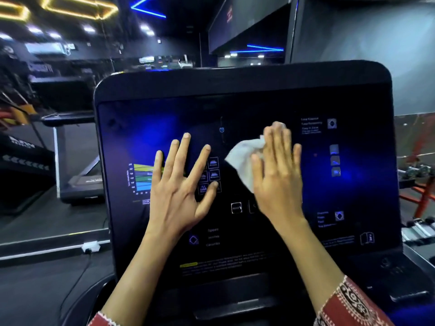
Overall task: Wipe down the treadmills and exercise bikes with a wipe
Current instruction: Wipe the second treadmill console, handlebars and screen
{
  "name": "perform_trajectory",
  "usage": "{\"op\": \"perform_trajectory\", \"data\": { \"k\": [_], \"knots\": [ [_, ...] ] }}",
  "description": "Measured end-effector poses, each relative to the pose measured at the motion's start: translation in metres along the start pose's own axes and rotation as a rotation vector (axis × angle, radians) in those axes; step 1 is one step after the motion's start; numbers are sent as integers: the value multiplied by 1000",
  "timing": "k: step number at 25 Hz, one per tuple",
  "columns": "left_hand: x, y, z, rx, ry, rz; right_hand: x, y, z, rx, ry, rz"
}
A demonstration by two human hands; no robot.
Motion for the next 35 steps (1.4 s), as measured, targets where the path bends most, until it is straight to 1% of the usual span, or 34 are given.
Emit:
{"op": "perform_trajectory", "data": {
  "k": [2,3,5,7,9,11,13,14,17,18,19,20,23,24,25,26,28,29,30,31,33,35],
  "knots": [
    [-1,1,2,-5,-4,1,9,-6,-20,-1,77,-24],
    [-2,1,1,-8,-1,2,2,-6,-31,-10,88,-6],
    [-3,3,1,-14,1,5,-20,0,-35,-9,48,51],
    [-3,4,3,-11,2,8,-35,6,-10,-7,-37,80],
    [-3,3,7,2,4,13,-30,8,24,6,-107,39],
    [-3,2,10,12,-5,17,-8,8,51,56,-56,6],
    [-4,2,13,25,-27,15,-2,8,61,75,7,35],
    [-4,2,14,28,-33,10,-10,9,59,57,-41,68],
    [-5,2,13,37,-31,-9,-30,8,24,-96,-424,136],
    [-4,2,12,43,-25,-21,-20,3,10,-128,-482,114],
    [-4,1,11,51,-22,-30,-2,-4,3,-133,-466,95],
    [-3,1,13,54,-23,-29,17,-10,3,-114,-387,92],
    [2,3,22,48,-37,1,52,-11,43,-61,-22,85],
    [5,5,27,43,-43,0,46,-7,61,-66,45,97],
    [7,5,32,39,-47,-5,32,-3,73,-71,28,109],
    [9,6,37,37,-49,-8,14,-1,76,-73,-71,127],
    [11,7,44,40,-47,-9,-8,4,52,-110,-371,134],
    [11,8,46,41,-44,-7,-6,2,34,-141,-464,132],
    [12,9,47,40,-37,-7,6,-4,19,-156,-484,118],
    [15,10,48,39,-24,-10,26,-10,14,-138,-435,101],
    [24,13,51,33,9,-12,61,-19,25,-76,-197,75],
    [38,17,57,21,49,-27,76,-16,49,-63,22,79]
  ]
}}
Point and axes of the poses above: each hand's wrist, its own z-axis towards the middle knuckle, its own y-axis out of the palm, x = y × z, the point moved 4 cm from there along z, towards the middle knuckle, and after that the axes turned 10 degrees about -y, right-handed, at the moved point
